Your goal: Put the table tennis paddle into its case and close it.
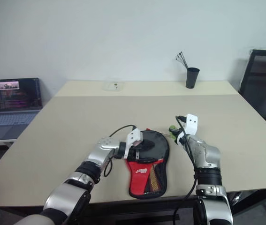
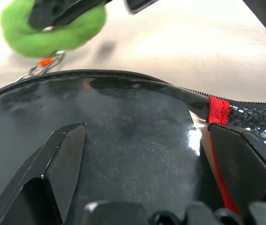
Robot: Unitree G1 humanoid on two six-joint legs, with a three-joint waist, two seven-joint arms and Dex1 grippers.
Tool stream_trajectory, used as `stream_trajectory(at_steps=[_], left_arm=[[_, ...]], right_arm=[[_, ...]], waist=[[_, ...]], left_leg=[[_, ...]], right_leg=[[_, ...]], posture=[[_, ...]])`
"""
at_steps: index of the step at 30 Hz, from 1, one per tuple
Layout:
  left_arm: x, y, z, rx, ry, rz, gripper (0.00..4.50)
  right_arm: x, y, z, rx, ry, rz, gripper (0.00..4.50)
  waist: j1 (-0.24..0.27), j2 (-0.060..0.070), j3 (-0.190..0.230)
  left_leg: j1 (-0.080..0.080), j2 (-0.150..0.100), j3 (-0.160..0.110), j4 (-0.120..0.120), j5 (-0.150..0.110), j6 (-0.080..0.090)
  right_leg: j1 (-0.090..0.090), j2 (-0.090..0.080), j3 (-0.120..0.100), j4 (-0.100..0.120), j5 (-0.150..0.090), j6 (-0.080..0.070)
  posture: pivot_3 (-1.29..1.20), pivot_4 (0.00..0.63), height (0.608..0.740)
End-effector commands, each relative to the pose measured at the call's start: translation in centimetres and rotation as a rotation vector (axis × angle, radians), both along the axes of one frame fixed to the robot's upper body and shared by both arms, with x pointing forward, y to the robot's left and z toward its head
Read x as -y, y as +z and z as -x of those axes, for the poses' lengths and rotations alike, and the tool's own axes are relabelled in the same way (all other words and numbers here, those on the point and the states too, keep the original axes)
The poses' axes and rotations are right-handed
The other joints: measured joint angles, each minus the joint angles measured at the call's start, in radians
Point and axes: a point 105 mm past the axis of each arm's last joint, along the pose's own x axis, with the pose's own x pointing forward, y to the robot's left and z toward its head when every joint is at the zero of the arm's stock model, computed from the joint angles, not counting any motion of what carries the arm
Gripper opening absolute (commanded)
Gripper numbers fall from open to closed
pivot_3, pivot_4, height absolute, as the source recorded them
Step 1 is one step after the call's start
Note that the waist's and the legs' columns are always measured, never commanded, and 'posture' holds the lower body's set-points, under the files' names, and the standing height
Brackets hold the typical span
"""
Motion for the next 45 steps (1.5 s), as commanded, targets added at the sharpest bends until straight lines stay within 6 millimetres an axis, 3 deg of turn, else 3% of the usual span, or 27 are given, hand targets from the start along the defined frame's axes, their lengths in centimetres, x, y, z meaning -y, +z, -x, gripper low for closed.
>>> stream_trajectory(at_steps=[1,10,30,45], left_arm=[[-0.5,-3.1,1.2,-0.095,-0.003,-0.071,4.50],[0.1,-3.1,1.6,-0.120,-0.057,-0.083,4.50],[2.0,-3.9,2.6,-0.152,-0.142,-0.116,4.50],[3.4,-4.2,2.9,-0.148,-0.166,-0.128,4.50]], right_arm=[[0.2,1.5,1.2,0.046,-0.002,0.018,0.01],[0.5,0.6,5.0,0.008,0.002,0.040,0.01],[2.3,-0.3,11.1,-0.074,0.010,0.117,0.01],[1.2,-0.6,15.2,-0.090,0.133,0.085,0.01]], waist=[[0.000,0.001,0.000],[0.001,0.002,-0.001],[0.027,0.004,-0.003],[0.038,0.008,-0.007]], left_leg=[[0.000,0.000,0.000,0.000,0.000,0.000],[0.000,0.000,0.000,0.000,0.000,0.000],[-0.001,0.000,-0.005,-0.001,-0.002,0.002],[-0.001,-0.003,-0.011,-0.001,-0.002,0.003]], right_leg=[[0.000,0.000,0.000,0.000,0.000,0.000],[0.000,0.000,0.000,-0.002,0.000,0.000],[0.006,-0.001,-0.006,-0.013,-0.001,0.001],[0.011,-0.008,-0.020,-0.015,-0.004,0.001]], posture=[[0.00,0.150,0.740],[0.00,0.150,0.740],[0.00,0.150,0.740],[0.00,0.150,0.740]])
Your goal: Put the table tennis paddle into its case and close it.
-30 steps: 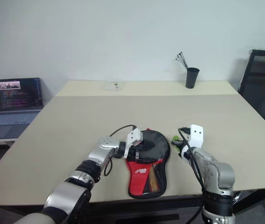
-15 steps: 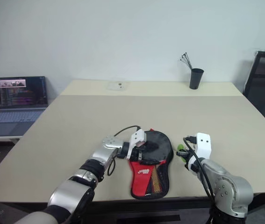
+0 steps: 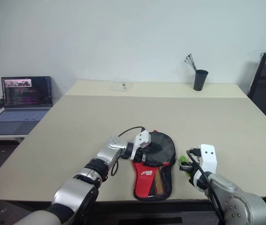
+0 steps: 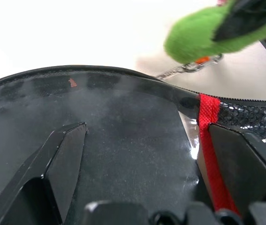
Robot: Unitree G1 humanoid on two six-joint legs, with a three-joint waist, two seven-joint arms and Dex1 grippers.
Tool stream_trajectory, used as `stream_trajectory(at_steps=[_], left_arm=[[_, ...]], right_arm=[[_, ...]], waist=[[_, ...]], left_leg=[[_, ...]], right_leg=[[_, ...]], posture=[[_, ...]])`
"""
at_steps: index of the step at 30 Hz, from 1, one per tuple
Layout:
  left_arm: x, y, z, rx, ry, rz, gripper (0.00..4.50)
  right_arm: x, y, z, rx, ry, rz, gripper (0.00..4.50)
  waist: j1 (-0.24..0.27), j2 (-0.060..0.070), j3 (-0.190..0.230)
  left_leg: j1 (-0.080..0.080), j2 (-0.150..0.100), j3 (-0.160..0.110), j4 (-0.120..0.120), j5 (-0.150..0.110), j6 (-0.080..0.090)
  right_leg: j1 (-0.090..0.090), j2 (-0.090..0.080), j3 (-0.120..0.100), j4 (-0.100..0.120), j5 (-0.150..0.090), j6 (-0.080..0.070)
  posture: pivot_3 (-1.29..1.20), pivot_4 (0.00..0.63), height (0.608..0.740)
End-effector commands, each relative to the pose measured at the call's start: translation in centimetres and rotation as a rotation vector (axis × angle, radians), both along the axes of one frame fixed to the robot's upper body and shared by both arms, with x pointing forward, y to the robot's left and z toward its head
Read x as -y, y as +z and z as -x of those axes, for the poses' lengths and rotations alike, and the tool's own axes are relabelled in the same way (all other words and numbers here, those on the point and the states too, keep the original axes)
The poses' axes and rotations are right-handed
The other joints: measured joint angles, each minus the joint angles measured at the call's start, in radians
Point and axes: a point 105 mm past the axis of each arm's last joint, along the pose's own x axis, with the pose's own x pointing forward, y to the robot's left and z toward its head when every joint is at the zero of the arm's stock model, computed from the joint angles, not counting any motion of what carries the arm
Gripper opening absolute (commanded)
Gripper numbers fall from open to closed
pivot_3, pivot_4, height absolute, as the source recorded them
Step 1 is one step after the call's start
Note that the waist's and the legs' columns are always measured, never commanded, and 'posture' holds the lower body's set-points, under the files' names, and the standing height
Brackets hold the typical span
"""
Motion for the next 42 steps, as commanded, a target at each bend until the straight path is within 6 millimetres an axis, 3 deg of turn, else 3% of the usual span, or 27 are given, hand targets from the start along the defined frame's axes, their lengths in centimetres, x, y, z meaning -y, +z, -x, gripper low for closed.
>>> stream_trajectory(at_steps=[1,19,32,42], left_arm=[[0.5,-3.6,2.0,-0.093,-0.059,-0.107,4.50],[1.3,-3.6,2.2,-0.093,-0.068,-0.103,4.50],[1.6,-3.6,2.2,-0.090,-0.067,-0.103,4.50],[1.6,-3.7,2.2,-0.087,-0.065,-0.102,4.50]], right_arm=[[-0.4,0.8,1.0,0.044,0.039,-0.014,0.01],[-0.1,-0.5,6.3,-0.035,0.208,-0.031,0.01],[-2.5,-0.3,10.5,-0.098,0.386,-0.181,0.01],[-3.0,1.0,12.1,-0.202,0.429,-0.250,0.01]], waist=[[0.000,0.000,0.000],[0.015,0.002,-0.001],[0.015,0.003,-0.003],[0.014,0.002,-0.004]], left_leg=[[0.000,0.000,0.000,0.000,0.000,0.000],[-0.001,-0.005,-0.011,0.000,-0.001,-0.001],[-0.001,-0.012,-0.014,0.000,-0.003,0.001],[-0.001,-0.016,-0.014,0.000,-0.004,0.002]], right_leg=[[0.000,0.000,-0.001,0.000,-0.001,-0.001],[0.005,-0.005,-0.006,-0.001,-0.009,-0.002],[0.007,-0.013,-0.008,0.000,-0.012,0.002],[0.011,-0.018,-0.011,-0.003,-0.014,0.005]], posture=[[0.00,0.150,0.740],[0.00,0.150,0.740],[0.00,0.150,0.740],[0.00,0.150,0.740]])
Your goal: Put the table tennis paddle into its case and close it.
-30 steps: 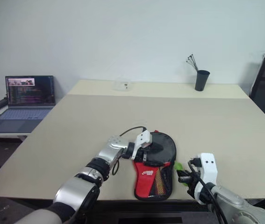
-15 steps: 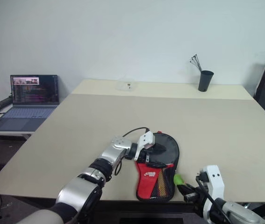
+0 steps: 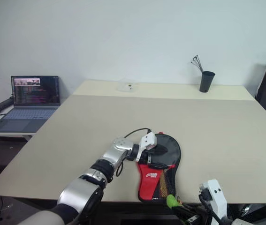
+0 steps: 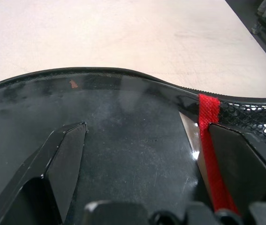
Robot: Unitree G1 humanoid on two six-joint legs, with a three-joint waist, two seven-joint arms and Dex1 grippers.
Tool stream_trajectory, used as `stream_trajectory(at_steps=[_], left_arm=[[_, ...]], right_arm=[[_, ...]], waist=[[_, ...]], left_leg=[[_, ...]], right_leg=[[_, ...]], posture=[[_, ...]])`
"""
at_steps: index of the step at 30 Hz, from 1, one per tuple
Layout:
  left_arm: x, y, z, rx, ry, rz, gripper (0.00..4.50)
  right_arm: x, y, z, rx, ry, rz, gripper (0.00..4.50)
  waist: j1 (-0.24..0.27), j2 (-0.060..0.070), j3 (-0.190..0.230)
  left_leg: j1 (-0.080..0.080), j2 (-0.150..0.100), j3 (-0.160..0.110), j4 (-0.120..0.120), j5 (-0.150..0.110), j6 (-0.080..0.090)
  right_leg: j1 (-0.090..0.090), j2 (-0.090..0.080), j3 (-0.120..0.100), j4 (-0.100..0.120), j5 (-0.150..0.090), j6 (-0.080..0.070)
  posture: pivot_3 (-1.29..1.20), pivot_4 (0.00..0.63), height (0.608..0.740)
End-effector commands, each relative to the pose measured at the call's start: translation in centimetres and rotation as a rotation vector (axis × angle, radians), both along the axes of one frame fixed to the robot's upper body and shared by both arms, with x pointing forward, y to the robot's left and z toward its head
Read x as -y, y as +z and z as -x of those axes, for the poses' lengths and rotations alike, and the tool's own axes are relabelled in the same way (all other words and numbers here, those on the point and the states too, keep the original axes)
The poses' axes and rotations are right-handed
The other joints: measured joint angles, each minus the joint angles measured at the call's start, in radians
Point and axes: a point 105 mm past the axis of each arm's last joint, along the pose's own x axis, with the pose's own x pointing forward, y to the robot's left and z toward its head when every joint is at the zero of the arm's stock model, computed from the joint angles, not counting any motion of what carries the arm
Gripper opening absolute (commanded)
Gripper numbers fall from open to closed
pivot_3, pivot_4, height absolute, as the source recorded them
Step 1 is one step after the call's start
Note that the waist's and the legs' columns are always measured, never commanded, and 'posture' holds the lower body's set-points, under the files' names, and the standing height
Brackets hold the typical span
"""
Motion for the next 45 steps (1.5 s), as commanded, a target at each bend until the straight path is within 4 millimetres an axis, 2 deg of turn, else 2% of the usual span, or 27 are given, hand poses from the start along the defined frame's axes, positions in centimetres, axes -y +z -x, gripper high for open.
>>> stream_trajectory(at_steps=[1,6,14,15,20,24,32,38,40,45], left_arm=[[-0.2,-3.4,1.6,-0.080,-0.028,-0.104,4.50],[-0.2,-3.4,1.6,-0.078,-0.027,-0.105,4.50],[-0.2,-3.4,1.6,-0.077,-0.026,-0.101,4.50],[-0.2,-3.4,1.6,-0.077,-0.026,-0.100,4.50],[-0.1,-3.3,1.6,-0.077,-0.025,-0.097,4.50],[0.0,-3.3,1.6,-0.077,-0.027,-0.094,4.50],[0.1,-2.9,1.6,-0.070,-0.036,-0.076,4.50],[-0.4,-0.2,1.1,-0.014,-0.056,0.003,4.50],[-1.3,1.6,0.8,0.016,-0.046,0.053,4.50],[-3.5,4.3,1.1,0.054,0.000,0.106,4.50]], right_arm=[[-1.1,0.8,0.7,-0.036,0.034,-0.072,0.01],[-1.5,0.8,0.8,-0.054,0.044,-0.069,0.01],[-1.8,0.6,0.7,-0.040,0.090,-0.046,0.01],[-1.9,0.7,0.8,-0.034,0.102,-0.042,0.62],[-1.9,0.7,1.3,0.019,0.196,0.017,2.17],[-1.7,0.9,0.9,0.113,0.246,0.061,2.17],[-0.8,2.6,-1.9,0.331,0.229,0.061,2.17],[0.0,4.0,-6.4,0.485,0.181,0.073,2.17],[0.3,4.6,-8.6,0.557,0.153,0.087,2.17],[0.4,5.0,-11.3,0.643,0.167,0.100,2.17]], waist=[[0.000,0.000,0.000],[0.000,0.001,0.000],[0.001,0.001,0.000],[0.001,0.001,0.000],[0.000,0.000,0.000],[0.000,0.000,-0.001],[0.000,0.000,-0.001],[-0.001,0.000,0.001],[-0.006,0.001,0.003],[-0.008,0.004,0.012]], left_leg=[[0.000,0.000,-0.001,0.000,0.000,0.000],[0.001,0.000,-0.006,0.000,-0.002,0.003],[0.001,-0.001,-0.006,0.000,-0.002,0.004],[0.001,-0.001,-0.006,0.000,-0.002,0.004],[0.001,-0.001,-0.006,0.000,-0.002,0.004],[0.001,-0.001,-0.007,0.001,-0.003,0.004],[0.001,-0.001,-0.008,0.001,-0.003,0.004],[0.001,-0.001,-0.008,0.001,-0.003,0.004],[0.000,0.000,-0.008,0.000,-0.002,0.004],[-0.001,0.000,-0.010,-0.001,-0.002,0.004]], right_leg=[[0.001,0.000,-0.001,-0.001,0.000,0.000],[0.010,0.000,-0.007,-0.011,0.001,0.001],[0.010,-0.001,-0.007,-0.012,0.001,0.002],[0.010,-0.001,-0.008,-0.012,0.001,0.002],[0.011,-0.002,-0.008,-0.012,0.001,0.002],[0.011,-0.002,-0.009,-0.012,0.001,0.002],[0.011,-0.003,-0.013,-0.012,0.001,0.002],[0.011,-0.003,-0.014,-0.011,0.001,0.001],[0.009,-0.003,-0.014,-0.011,0.001,0.001],[0.008,-0.002,-0.015,-0.010,0.001,0.002]], posture=[[0.00,0.150,0.740],[0.00,0.150,0.740],[0.00,0.150,0.740],[0.00,0.150,0.740],[0.00,0.150,0.740],[0.00,0.150,0.740],[0.00,0.150,0.740],[0.00,0.150,0.740],[0.00,0.150,0.740],[0.00,0.150,0.740]])
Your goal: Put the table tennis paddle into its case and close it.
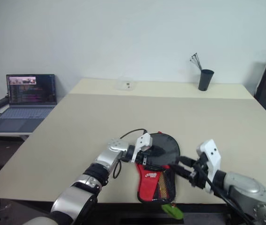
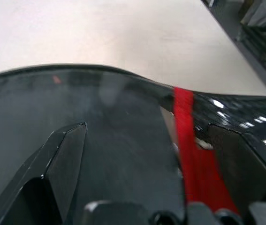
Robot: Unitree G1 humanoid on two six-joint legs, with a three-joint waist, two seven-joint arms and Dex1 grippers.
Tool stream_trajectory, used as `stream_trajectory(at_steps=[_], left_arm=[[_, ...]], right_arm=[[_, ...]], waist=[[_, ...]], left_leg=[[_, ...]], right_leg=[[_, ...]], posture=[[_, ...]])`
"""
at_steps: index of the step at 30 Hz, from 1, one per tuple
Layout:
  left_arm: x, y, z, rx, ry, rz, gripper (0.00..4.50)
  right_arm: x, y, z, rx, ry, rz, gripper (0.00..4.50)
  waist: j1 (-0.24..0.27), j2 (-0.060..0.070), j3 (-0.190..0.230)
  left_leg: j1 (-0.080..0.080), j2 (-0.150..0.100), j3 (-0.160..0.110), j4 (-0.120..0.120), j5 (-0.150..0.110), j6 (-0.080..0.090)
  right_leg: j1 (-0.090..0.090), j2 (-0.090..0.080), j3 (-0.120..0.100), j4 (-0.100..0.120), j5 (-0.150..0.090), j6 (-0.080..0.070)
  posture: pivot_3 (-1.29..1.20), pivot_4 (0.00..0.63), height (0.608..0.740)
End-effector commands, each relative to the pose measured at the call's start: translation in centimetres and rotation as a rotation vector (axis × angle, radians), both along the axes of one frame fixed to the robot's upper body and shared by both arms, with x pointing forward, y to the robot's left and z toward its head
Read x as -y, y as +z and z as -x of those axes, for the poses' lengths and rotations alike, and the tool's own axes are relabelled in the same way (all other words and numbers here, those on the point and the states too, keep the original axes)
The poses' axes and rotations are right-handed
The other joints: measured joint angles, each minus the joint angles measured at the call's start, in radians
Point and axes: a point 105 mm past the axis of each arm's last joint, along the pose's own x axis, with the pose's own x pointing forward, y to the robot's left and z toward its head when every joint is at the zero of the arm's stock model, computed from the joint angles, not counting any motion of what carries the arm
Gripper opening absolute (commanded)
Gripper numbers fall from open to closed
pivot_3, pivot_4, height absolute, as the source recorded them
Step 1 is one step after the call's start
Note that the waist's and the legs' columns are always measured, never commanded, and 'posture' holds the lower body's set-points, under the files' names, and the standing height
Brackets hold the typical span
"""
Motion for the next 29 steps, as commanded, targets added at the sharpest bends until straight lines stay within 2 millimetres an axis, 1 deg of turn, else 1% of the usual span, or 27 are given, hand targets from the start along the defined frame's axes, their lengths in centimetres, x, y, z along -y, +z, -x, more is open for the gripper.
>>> stream_trajectory(at_steps=[1,2,4,6,7,9,11,13,15,19,21,25,29], left_arm=[[-1.0,3.2,0.2,0.045,0.015,0.071,4.50],[-2.2,4.1,0.3,0.048,0.055,0.097,4.50],[-3.9,5.2,0.6,0.053,0.130,0.132,4.50],[-5.8,5.8,1.1,0.053,0.221,0.160,4.50],[-6.0,5.8,1.3,0.053,0.250,0.167,4.50],[-7.9,5.4,2.3,0.041,0.360,0.187,4.50],[-9.2,4.8,3.2,0.032,0.467,0.201,4.50],[-10.1,4.2,3.9,0.032,0.549,0.201,4.50],[-10.6,3.8,4.4,0.038,0.609,0.201,4.50],[-11.1,4.0,4.6,0.058,0.658,0.204,4.50],[-11.3,4.1,4.1,0.071,0.666,0.198,4.50],[-11.5,3.4,3.6,0.072,0.647,0.160,4.50],[-11.2,3.7,2.7,0.087,0.625,0.163,4.50]], right_arm=[[0.0,0.6,-1.1,0.069,0.032,0.004,2.17],[0.0,0.8,-2.2,0.100,0.030,0.000,2.17],[0.4,1.0,-4.0,0.124,0.028,-0.008,2.17],[0.4,1.2,-5.9,0.153,0.026,-0.018,2.17],[0.7,1.4,-6.6,0.164,0.021,-0.022,2.17],[0.6,1.6,-8.7,0.199,0.028,-0.017,2.17],[0.4,1.5,-10.1,0.218,0.067,0.011,2.17],[0.3,1.5,-11.0,0.221,0.105,0.030,2.17],[0.7,1.5,-11.9,0.214,0.122,0.041,2.17],[1.9,1.7,-13.2,0.202,0.120,0.059,2.17],[2.8,1.8,-13.6,0.201,0.106,0.080,2.17],[3.8,1.5,-13.4,0.200,0.090,0.115,2.17],[4.8,1.6,-12.9,0.184,0.066,0.120,2.17]], waist=[[0.002,0.001,0.003],[0.002,0.001,0.004],[-0.003,0.002,0.008],[-0.011,0.003,0.010],[-0.014,0.003,0.010],[-0.018,0.004,0.011],[-0.018,0.006,0.014],[-0.015,0.006,0.015],[-0.007,0.007,0.016],[0.006,0.007,0.016],[0.006,0.007,0.016],[0.006,0.007,0.016],[0.006,0.007,0.016]], left_leg=[[0.000,0.000,-0.001,0.000,0.000,0.000],[0.000,0.000,-0.001,0.000,0.000,0.000],[-0.001,0.000,-0.001,0.000,0.000,0.000],[0.000,0.000,0.000,0.001,0.000,0.000],[0.000,0.000,0.000,0.001,0.000,0.000],[0.000,0.000,0.000,0.002,0.000,0.000],[0.001,0.000,0.000,0.001,0.000,0.000],[0.001,0.000,0.000,0.001,0.000,0.000],[0.000,0.000,0.000,0.000,0.000,0.000],[0.000,0.000,0.000,0.002,0.000,0.000],[0.001,0.000,0.001,0.002,0.000,0.000],[0.001,0.000,0.001,0.002,0.000,-0.001],[0.001,0.000,0.001,0.001,0.000,-0.001]], right_leg=[[0.000,0.000,0.000,0.001,0.000,0.000],[0.000,0.000,-0.001,0.001,0.000,-0.001],[0.000,0.000,0.000,0.001,0.000,0.000],[0.000,0.000,0.000,0.001,0.000,0.000],[0.000,0.000,0.000,0.001,0.000,0.000],[0.000,0.000,0.000,0.001,0.000,0.000],[0.000,0.000,0.001,0.002,0.000,0.000],[0.000,0.000,0.001,0.002,0.001,-0.002],[-0.001,0.000,0.000,0.003,0.003,-0.005],[0.000,0.000,0.001,0.003,0.003,-0.005],[0.000,0.000,0.001,0.003,0.002,-0.007],[-0.001,0.000,0.001,0.004,0.003,-0.008],[-0.001,0.000,0.001,0.004,0.003,-0.007]], posture=[[0.00,0.150,0.740],[0.00,0.150,0.740],[0.00,0.150,0.740],[0.00,0.150,0.740],[0.00,0.150,0.740],[0.00,0.150,0.740],[0.00,0.150,0.740],[0.00,0.150,0.740],[0.00,0.150,0.740],[0.00,0.150,0.740],[0.00,0.150,0.740],[0.00,0.150,0.740],[0.00,0.150,0.740]])
